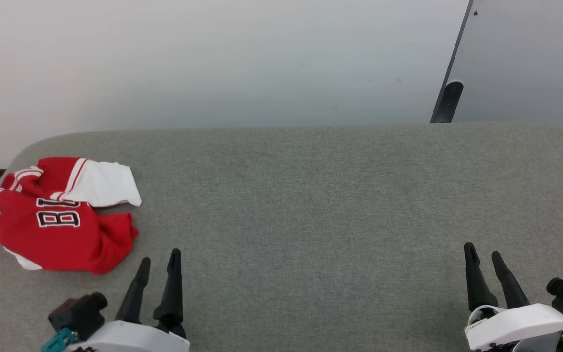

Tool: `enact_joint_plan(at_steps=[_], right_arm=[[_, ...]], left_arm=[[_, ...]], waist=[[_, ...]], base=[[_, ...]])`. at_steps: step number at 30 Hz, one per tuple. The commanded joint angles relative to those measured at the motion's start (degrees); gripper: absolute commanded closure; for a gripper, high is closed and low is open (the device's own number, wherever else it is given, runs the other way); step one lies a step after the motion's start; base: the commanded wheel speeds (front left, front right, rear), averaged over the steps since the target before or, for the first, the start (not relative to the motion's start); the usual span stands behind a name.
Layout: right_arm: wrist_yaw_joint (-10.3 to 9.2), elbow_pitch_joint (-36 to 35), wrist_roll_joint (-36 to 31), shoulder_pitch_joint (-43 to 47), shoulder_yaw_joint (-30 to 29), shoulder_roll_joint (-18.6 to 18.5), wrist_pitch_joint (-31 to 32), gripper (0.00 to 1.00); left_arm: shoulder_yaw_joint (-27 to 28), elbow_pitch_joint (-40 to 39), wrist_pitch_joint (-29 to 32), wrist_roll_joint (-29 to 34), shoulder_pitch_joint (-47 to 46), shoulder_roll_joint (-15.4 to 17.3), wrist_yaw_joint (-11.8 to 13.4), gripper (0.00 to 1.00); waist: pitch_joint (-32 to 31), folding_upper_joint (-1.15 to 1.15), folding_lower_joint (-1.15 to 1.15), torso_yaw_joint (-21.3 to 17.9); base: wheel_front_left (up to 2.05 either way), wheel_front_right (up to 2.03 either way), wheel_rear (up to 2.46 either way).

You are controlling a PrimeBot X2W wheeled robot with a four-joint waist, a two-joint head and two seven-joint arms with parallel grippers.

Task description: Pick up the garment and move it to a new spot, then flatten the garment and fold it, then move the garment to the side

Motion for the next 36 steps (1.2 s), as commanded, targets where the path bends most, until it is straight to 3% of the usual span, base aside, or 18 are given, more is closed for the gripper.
enact_joint_plan(at_steps=[1, 21, 36], right_arm=[[0.04, -0.4, -2.0, -1.5, 0.1, -0.1, -0.6, 0.0], [0.05, 0.0, -13.9, -1.6, 1.1, -0.1, -3.6, 0.0], [0.06, -0.5, -22.8, -0.3, 1.0, -0.1, -5.5, 0.0]], left_arm=[[-0.3, -1.0, -0.6, 1.9, 0.0, 0.5, 0.3, 0.0], [-3.0, -4.0, -3.6, 14.4, 1.2, 2.1, 2.2, 0.0], [-2.5, -4.2, -5.5, 20.9, 2.1, 1.7, 1.8, 0.0]], waist=[[0.0, 0.0, 0.0, 0.0], [-0.5, 0.0, 0.0, 0.3], [-1.5, 0.0, 0.0, 2.1]], base=[[0.0, 0.0, 0.0], [0.0, 0.0, 0.0], [0.0, 0.0, 0.0]])
